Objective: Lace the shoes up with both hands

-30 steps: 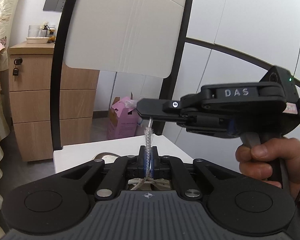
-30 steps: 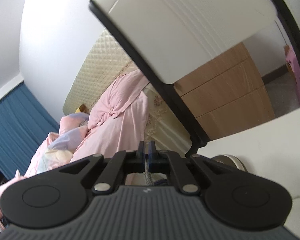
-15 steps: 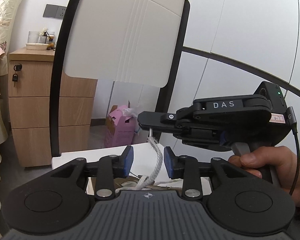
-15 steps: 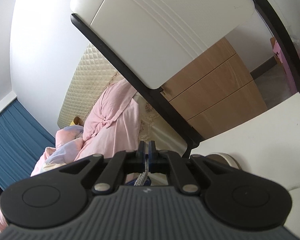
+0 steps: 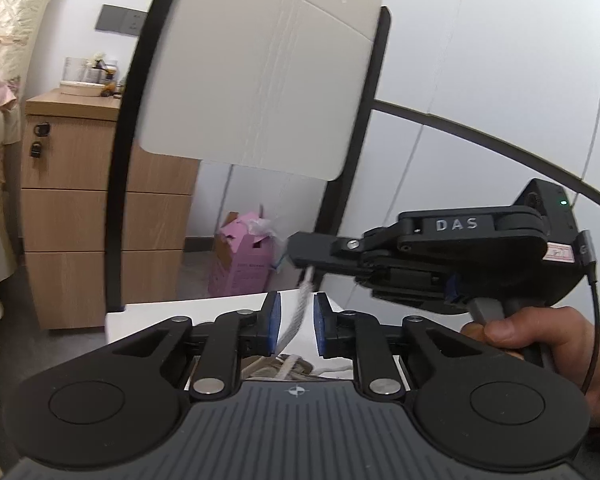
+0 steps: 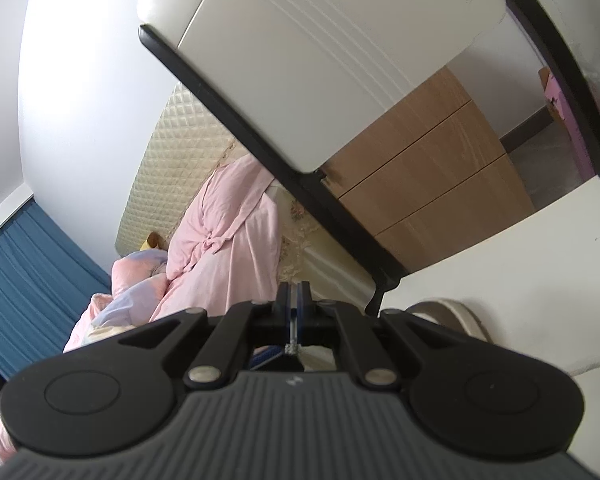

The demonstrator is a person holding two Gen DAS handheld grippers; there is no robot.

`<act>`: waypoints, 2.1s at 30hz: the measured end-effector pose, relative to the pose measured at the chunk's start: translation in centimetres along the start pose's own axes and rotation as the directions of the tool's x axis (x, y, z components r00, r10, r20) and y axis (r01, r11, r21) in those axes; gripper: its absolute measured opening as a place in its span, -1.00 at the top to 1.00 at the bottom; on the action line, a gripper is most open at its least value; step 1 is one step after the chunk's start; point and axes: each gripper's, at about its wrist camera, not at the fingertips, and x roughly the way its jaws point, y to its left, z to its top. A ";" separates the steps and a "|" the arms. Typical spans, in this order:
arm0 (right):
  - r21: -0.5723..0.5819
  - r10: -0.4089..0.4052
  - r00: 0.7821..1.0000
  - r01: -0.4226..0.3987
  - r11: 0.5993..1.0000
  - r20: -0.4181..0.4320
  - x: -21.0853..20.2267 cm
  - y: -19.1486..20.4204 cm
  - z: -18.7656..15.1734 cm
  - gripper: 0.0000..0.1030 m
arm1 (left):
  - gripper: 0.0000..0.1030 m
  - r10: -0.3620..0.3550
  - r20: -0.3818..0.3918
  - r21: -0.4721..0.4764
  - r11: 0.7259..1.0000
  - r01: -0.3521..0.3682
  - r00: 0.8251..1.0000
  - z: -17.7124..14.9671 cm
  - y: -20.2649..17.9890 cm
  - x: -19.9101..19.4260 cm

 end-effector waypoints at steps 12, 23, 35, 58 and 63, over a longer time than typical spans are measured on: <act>0.016 0.032 0.999 -0.032 0.999 -0.036 0.4 0.1 -0.5 0.94 | 0.94 -0.035 0.013 0.021 0.999 0.035 0.999 -0.1 -0.2 0.0; -0.112 -0.154 0.984 0.145 0.983 -0.085 -1.6 0.1 -0.8 0.32 | 0.94 0.065 -0.023 0.069 0.996 -0.063 0.998 -0.2 1.1 -0.7; -0.160 -0.236 0.942 0.201 0.966 -0.239 -2.0 -1.3 -3.9 0.47 | 0.94 0.153 -0.162 0.378 0.922 -0.082 0.975 -2.4 -2.0 1.7; 0.611 0.026 0.994 0.045 0.790 -0.107 -5.0 -10.0 -5.6 0.54 | 0.94 0.086 -0.247 0.732 0.669 0.127 0.965 -5.6 -5.4 3.5; 0.618 0.030 0.994 0.041 0.785 -0.105 -5.0 -10.0 -5.6 0.54 | 0.94 0.089 -0.246 0.747 0.651 0.131 0.965 -5.9 -5.5 4.3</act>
